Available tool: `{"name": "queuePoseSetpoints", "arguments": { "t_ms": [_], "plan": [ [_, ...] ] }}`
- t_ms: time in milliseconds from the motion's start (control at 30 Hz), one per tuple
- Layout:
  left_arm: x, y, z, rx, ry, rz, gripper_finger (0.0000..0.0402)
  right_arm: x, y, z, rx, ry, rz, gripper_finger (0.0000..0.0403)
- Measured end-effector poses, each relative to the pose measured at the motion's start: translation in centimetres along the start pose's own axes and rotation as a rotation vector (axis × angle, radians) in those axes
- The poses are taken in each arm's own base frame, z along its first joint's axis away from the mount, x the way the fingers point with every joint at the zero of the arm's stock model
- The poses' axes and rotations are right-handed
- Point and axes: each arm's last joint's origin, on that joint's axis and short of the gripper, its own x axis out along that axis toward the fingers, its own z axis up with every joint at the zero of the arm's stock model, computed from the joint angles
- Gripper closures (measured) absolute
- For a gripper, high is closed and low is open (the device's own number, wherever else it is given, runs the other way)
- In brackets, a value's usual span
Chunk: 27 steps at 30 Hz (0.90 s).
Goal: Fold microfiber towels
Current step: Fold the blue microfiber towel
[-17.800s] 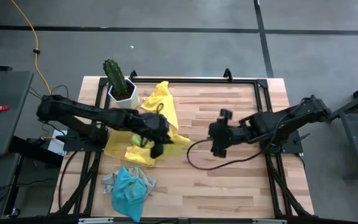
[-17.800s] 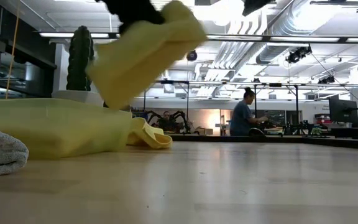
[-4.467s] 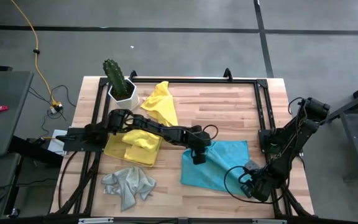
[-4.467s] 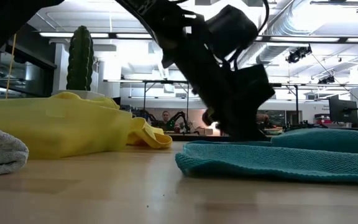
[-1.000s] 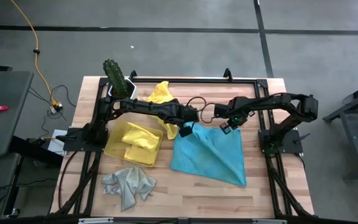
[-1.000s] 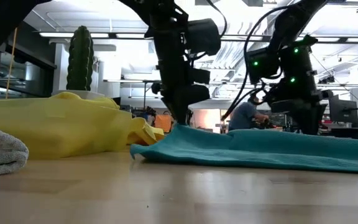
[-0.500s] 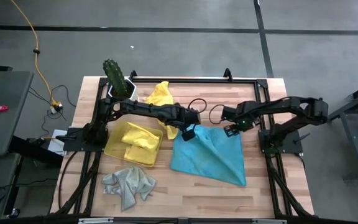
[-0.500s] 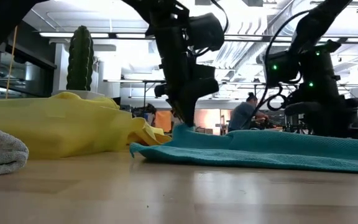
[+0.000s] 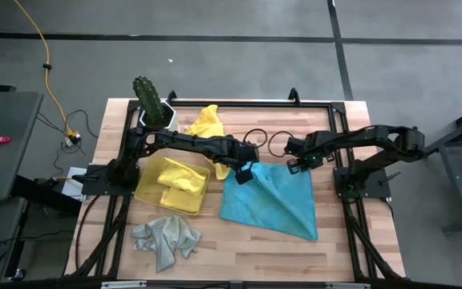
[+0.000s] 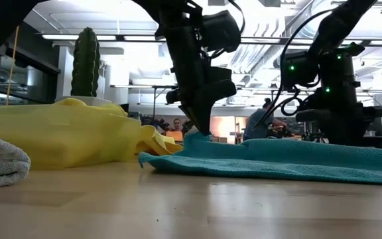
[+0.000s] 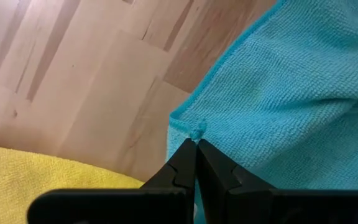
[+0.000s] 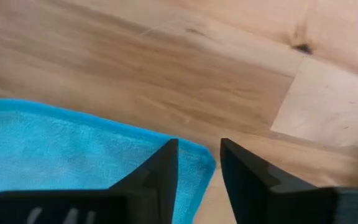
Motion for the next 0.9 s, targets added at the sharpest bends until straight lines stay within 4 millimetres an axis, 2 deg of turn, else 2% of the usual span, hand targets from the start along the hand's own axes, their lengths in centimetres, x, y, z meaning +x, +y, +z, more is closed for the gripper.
{"name": "queuePoseSetpoints", "arguments": {
  "t_ms": [267,400,533,767,900],
  "plan": [
    [0.04,0.13,0.05,-0.014,0.0,0.001,0.0401,0.06,0.0,0.08,0.002,-0.02,-0.015,0.0348],
    [0.04,0.1,0.04,-0.014,0.002,-0.005,0.0401,0.06,-0.09,0.01,0.025,-0.012,-0.024,0.0353],
    [0.01,-0.04,0.01,-0.012,0.005,-0.021,0.0401,0.06,-0.14,-0.06,0.008,0.004,-0.024,0.033],
    [0.02,-0.05,0.03,-0.013,0.009,-0.038,0.0401,0.06,-0.09,-0.09,-0.006,0.019,-0.009,0.0261],
    [0.02,-0.13,0.02,-0.011,0.016,-0.064,0.0401,0.22,-0.14,0.04,0.001,0.028,-0.013,0.0242]
  ]
}}
